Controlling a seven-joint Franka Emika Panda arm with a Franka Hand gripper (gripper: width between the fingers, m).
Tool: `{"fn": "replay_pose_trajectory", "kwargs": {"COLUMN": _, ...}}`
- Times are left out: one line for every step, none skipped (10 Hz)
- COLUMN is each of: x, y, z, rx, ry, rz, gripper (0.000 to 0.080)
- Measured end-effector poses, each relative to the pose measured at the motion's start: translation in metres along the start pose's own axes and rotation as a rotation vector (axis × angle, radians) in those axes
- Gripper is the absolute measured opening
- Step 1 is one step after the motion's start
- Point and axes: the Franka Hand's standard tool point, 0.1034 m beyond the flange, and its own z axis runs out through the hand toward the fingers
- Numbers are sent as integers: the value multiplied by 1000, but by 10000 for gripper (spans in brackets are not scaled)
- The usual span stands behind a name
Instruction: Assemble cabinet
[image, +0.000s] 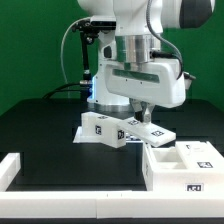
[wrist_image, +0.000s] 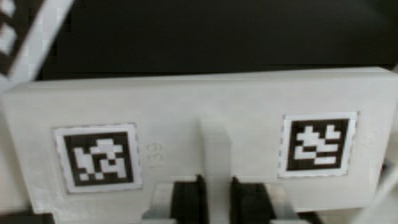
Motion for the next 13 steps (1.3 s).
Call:
{"fn": "replay_pose_trajectory", "kwargs": {"x": -7, "y": 0, "z": -3, "rx": -8, "ry": -6, "rz": 124, "gripper": 56}}
{"fn": "replay_pose_trajectory", "kwargs": {"x": -14, "y": -1, "z": -4, "rx": 6, "ry": 3, "rz": 207, "gripper": 56}}
{"fn": "replay_pose_trajectory", "kwargs": {"x": -9, "y": 0, "z": -1, "rx": 83, "ry": 60, "rz": 268, "gripper": 56}}
{"fn": "replay_pose_trajectory", "kwargs": {"x": -14, "y": 5, "z": 3, "rx": 67, "ry": 46, "rz": 259, "gripper": 56}}
{"fn": "replay_pose_trajectory", "kwargs": {"x": -13, "y": 3, "z": 2, "rx": 69, "ry": 46, "rz": 261, "gripper": 56}}
{"fn": "replay_pose_trajectory", "kwargs": {"x": -13, "y": 3, "z": 2, "rx": 68, "ry": 46, "rz": 261, "gripper": 56}}
{"fn": "replay_pose_trajectory", "kwargs": {"x": -14, "y": 4, "z": 2, "rx": 63, "ry": 39, "rz": 283, "gripper": 56}}
{"fn": "replay_pose_trajectory", "kwargs": {"x": -17, "y": 4, "z": -1, "rx": 28, "ry": 1, "rz": 395, "gripper": 56}}
{"fn": "replay_pose_trajectory", "kwargs": {"x": -16, "y": 1, "z": -5, "rx": 15, "ry": -12, "rz": 489, "gripper": 56}}
{"fn": "replay_pose_trajectory", "kwargs": {"x": -14, "y": -1, "z": -6, "rx": 41, "ry": 2, "rz": 629, "gripper": 56}}
{"fn": "replay_pose_trajectory", "kwargs": {"x": -15, "y": -1, "z": -4, "rx": 80, "ry": 22, "rz": 684, "gripper": 56}}
{"fn": "replay_pose_trajectory", "kwargs": {"x": -17, "y": 0, "z": -2, "rx": 65, "ry": 14, "rz": 645, "gripper": 56}}
{"fn": "replay_pose_trajectory", "kwargs": {"x": -17, "y": 0, "z": -2, "rx": 66, "ry": 14, "rz": 646, "gripper": 56}}
